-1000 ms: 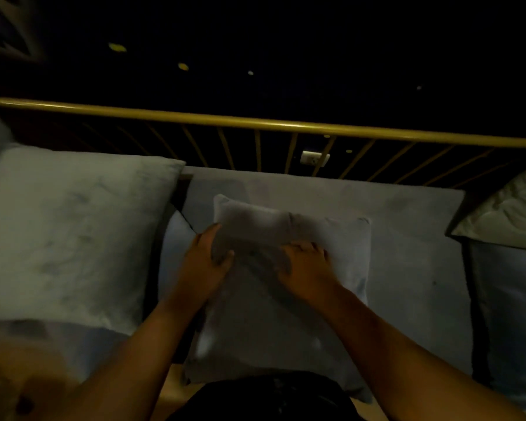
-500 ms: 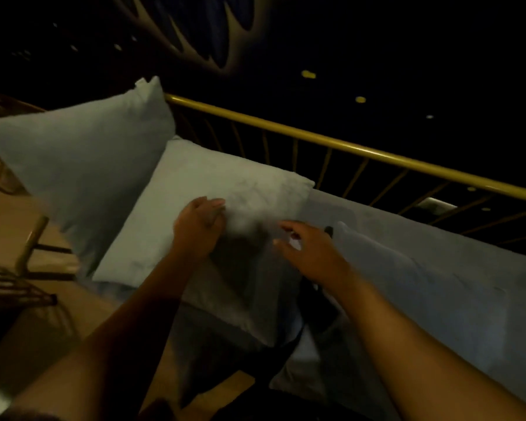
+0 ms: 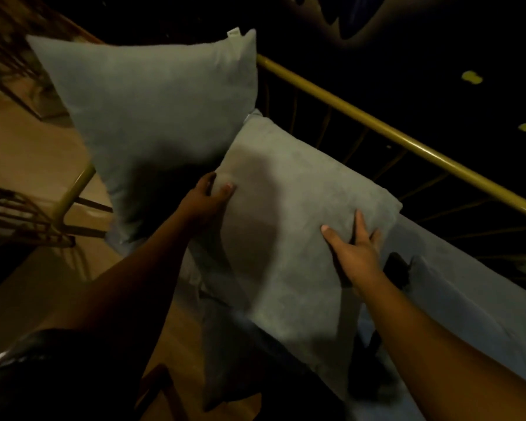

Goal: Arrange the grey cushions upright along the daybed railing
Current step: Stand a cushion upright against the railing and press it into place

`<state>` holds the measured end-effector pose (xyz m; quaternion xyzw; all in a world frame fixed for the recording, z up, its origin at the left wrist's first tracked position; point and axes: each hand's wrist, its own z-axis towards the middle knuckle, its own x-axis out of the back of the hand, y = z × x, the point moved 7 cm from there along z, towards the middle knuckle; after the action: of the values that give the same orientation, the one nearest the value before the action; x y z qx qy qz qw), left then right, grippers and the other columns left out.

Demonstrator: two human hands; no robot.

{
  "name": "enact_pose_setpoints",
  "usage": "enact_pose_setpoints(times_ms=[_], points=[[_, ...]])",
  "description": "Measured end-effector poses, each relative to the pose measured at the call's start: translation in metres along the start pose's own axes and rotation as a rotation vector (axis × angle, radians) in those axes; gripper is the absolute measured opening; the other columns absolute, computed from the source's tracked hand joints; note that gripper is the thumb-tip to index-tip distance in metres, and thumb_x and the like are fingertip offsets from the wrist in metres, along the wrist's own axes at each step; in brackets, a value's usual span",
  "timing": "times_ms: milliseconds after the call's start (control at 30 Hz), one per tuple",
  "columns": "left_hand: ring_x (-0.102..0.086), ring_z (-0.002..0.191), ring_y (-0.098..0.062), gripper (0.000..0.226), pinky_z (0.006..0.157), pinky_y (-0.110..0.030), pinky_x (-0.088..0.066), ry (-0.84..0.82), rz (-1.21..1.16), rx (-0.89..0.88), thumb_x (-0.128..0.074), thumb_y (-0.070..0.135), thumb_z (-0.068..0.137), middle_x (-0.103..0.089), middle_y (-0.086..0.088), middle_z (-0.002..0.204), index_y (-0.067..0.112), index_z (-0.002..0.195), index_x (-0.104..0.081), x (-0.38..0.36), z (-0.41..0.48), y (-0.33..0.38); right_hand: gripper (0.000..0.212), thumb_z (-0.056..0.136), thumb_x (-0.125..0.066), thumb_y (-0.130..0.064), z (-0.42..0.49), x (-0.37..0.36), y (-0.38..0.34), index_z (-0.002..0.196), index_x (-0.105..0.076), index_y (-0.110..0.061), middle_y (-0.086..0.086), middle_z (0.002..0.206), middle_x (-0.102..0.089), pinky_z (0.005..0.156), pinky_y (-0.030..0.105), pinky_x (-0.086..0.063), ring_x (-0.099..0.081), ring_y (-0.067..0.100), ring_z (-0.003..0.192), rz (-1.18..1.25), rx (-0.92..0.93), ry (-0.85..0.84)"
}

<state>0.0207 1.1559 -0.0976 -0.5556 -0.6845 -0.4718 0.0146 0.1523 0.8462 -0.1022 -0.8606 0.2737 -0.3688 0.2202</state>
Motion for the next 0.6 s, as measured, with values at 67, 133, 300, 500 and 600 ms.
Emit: enact_pose_setpoints(times_ms=[67, 133, 300, 500, 600], points=[[-0.047, 0.129, -0.034, 0.086, 0.104, -0.047, -0.044, -0.007, -0.134, 0.061, -0.064, 0.058, 0.078, -0.041, -0.012, 0.148, 0.022, 0.147, -0.027, 0.000, 0.005, -0.005, 0.103, 0.063, -0.065, -0.072, 0.006, -0.002, 0.006, 0.144, -0.004, -0.053, 0.000, 0.160, 0.010, 0.115, 0.060, -0.018, -0.006, 0.039, 0.145, 0.041, -0.024, 0.012], [-0.048, 0.127, -0.033, 0.093, 0.103, -0.047, -0.045, -0.019, -0.192, 0.092, -0.067, 0.061, 0.073, -0.042, -0.012, 0.147, 0.019, 0.147, -0.028, -0.001, 0.007, -0.008, 0.108, 0.061, -0.069, -0.069, 0.006, -0.002, 0.013, 0.145, -0.004, -0.051, 0.003, 0.160, 0.002, 0.112, 0.060, -0.025, -0.016, 0.040, 0.143, 0.110, -0.052, 0.015], [-0.054, 0.115, -0.028, 0.090, 0.092, -0.041, -0.049, 0.019, -0.255, 0.128, -0.072, 0.052, 0.074, -0.047, -0.015, 0.142, 0.010, 0.144, -0.033, -0.001, -0.005, -0.007, 0.103, 0.063, -0.072, -0.058, -0.004, 0.000, 0.043, 0.146, -0.013, -0.045, 0.005, 0.145, -0.042, 0.100, 0.057, -0.043, -0.049, 0.034, 0.123, 0.599, -0.181, -0.031], [-0.057, 0.100, -0.022, 0.069, 0.083, -0.033, -0.046, 0.072, -0.232, 0.034, -0.072, 0.045, 0.078, -0.059, -0.006, 0.123, 0.008, 0.133, -0.050, 0.008, -0.052, 0.018, 0.115, 0.047, -0.079, -0.062, -0.027, 0.022, 0.035, 0.144, -0.021, -0.042, -0.003, 0.137, -0.050, 0.100, 0.050, -0.046, -0.054, 0.022, 0.112, 0.656, -0.067, -0.071], [-0.058, 0.110, -0.022, 0.069, 0.086, -0.034, -0.047, 0.080, -0.220, -0.061, -0.072, 0.044, 0.077, -0.058, -0.003, 0.126, 0.011, 0.134, -0.049, 0.004, -0.082, 0.038, 0.096, 0.067, -0.077, -0.045, -0.042, 0.055, 0.035, 0.145, -0.022, -0.039, -0.008, 0.132, -0.050, 0.096, 0.040, -0.047, -0.054, 0.016, 0.110, 0.677, 0.037, -0.009]])
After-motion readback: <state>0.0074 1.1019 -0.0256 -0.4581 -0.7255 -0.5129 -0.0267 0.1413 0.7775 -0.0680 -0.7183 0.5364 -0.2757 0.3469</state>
